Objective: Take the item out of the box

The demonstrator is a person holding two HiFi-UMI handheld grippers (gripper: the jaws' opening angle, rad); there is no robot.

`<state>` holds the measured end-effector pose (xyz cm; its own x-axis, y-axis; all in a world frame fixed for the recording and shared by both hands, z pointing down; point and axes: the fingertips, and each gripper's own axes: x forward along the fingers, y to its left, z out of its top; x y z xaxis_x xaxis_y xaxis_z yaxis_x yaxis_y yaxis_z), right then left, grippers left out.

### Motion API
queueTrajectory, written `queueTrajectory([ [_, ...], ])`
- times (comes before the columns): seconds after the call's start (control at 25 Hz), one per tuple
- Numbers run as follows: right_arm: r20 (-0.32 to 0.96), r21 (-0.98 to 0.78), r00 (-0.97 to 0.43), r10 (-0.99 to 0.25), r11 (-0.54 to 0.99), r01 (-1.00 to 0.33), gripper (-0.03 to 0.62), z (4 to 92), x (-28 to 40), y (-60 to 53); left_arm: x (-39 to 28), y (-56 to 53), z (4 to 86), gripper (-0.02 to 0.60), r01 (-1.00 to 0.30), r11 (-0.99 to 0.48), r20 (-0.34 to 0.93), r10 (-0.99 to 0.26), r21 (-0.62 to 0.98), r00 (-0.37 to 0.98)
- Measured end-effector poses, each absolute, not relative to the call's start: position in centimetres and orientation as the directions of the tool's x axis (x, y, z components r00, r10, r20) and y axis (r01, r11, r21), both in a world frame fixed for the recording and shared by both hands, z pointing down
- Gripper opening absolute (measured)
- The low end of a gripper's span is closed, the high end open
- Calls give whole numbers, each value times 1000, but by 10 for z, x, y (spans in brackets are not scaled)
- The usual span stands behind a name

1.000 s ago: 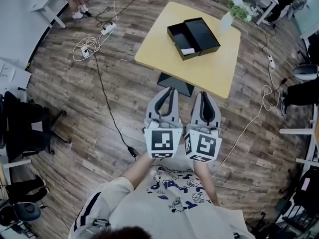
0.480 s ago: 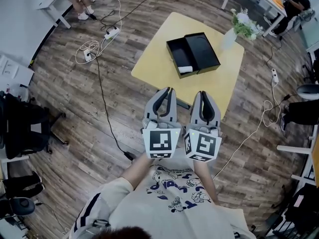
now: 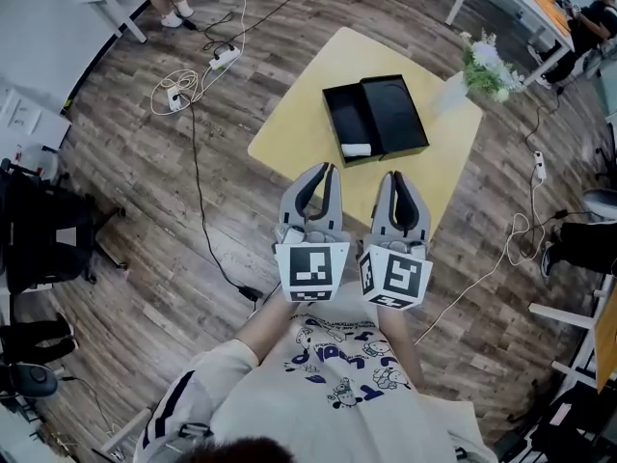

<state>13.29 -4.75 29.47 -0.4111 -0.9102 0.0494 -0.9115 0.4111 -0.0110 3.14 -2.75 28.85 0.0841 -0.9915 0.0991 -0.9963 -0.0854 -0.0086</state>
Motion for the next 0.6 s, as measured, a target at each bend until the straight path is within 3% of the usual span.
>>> queueTrajectory([
  [0.6,118,-28,-454,-883,454,-890,44,319,122,-73,20,-46,311,28,-999,-38,170,-985,-5,37],
])
